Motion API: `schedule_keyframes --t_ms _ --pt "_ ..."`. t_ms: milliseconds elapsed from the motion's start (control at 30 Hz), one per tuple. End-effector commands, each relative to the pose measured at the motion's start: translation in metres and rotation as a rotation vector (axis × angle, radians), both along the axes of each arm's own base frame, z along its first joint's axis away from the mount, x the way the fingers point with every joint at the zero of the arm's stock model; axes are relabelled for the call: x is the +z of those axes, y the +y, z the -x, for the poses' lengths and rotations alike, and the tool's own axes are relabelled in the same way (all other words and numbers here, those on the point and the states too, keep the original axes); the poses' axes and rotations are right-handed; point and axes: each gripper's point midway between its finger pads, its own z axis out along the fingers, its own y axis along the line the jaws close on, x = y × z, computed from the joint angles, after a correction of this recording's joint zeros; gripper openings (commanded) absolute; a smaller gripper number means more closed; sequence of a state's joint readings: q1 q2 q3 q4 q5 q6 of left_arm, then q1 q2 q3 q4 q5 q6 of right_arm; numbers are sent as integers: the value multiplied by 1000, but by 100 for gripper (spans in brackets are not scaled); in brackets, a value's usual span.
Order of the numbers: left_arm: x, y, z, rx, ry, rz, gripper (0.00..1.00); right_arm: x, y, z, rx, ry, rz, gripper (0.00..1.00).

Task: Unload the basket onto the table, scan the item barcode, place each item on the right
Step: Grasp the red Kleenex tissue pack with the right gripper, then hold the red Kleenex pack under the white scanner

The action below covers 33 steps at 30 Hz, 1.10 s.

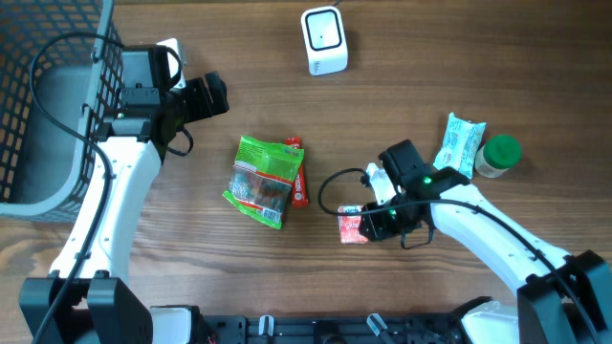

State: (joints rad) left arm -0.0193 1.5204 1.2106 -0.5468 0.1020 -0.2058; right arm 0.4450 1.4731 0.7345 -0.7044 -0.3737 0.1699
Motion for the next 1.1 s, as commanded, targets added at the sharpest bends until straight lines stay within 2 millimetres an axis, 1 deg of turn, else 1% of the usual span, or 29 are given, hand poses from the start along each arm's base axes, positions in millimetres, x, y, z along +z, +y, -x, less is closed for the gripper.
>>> schedule_keyframes --t_ms 0,67,167,233,267,300,367,433,467,533,567,600,633,667,700,733,800,833,867,1000,1067 --pt "-1 1 -1 -10 -2 -7 100 -6 8 0 -43 -2 -60 37" --pt "-1 1 -1 -10 -2 -7 100 -5 12 -7 -53 -31 -76 34" --pt "-1 1 -1 -10 -2 -7 100 -4 14 -13 -55 -55 -85 34" --pt "-1 1 -1 -10 -1 -7 100 -6 10 -15 -66 -65 -60 34" --pt "-1 1 -1 -10 -1 -7 100 -9 6 -16 -74 -71 -37 34" --pt "-1 1 -1 -11 -2 -7 100 -12 2 -16 -99 -72 -18 37" --pt "-1 1 -1 -10 -1 -7 100 -20 0 -13 -119 -72 -18 38" --pt "-1 1 -1 -10 -1 -7 100 -23 2 -11 -119 -68 -41 29" --pt "-1 1 -1 -10 -2 -7 100 -24 6 -9 -113 -68 -70 22" --pt "-1 1 -1 -10 -1 -7 100 -21 14 -8 -93 -68 -121 4" --pt "-1 1 -1 -10 -1 -7 100 -13 20 -10 -78 -72 -170 4" --pt "-1 1 -1 -10 -2 -7 100 5 29 -16 -42 -83 -269 4" --pt "-1 1 -1 -10 -1 -7 100 33 33 -29 -47 -102 -390 4" --pt "-1 1 -1 -10 -2 -7 100 58 32 -42 -66 -121 -492 4" --pt "-1 1 -1 -10 -2 -7 100 84 27 -52 -87 -136 -616 4" --pt "-1 1 -1 -10 -1 -7 100 107 22 -58 -100 -137 -743 4" --pt "-1 1 -1 -10 -1 -7 100 148 5 -57 -107 -108 -1007 4" --pt "-1 1 -1 -10 -2 -7 100 167 -1 -56 -87 -114 -1111 4" --pt "-1 1 -1 -10 -1 -7 100 188 -7 -52 -25 -135 -1223 4" --pt "-1 1 -1 -10 -1 -7 100 198 -10 -66 -60 -79 -1215 4" --pt "-1 1 -1 -10 -2 -7 100 207 -11 -73 -71 -51 -1208 4"
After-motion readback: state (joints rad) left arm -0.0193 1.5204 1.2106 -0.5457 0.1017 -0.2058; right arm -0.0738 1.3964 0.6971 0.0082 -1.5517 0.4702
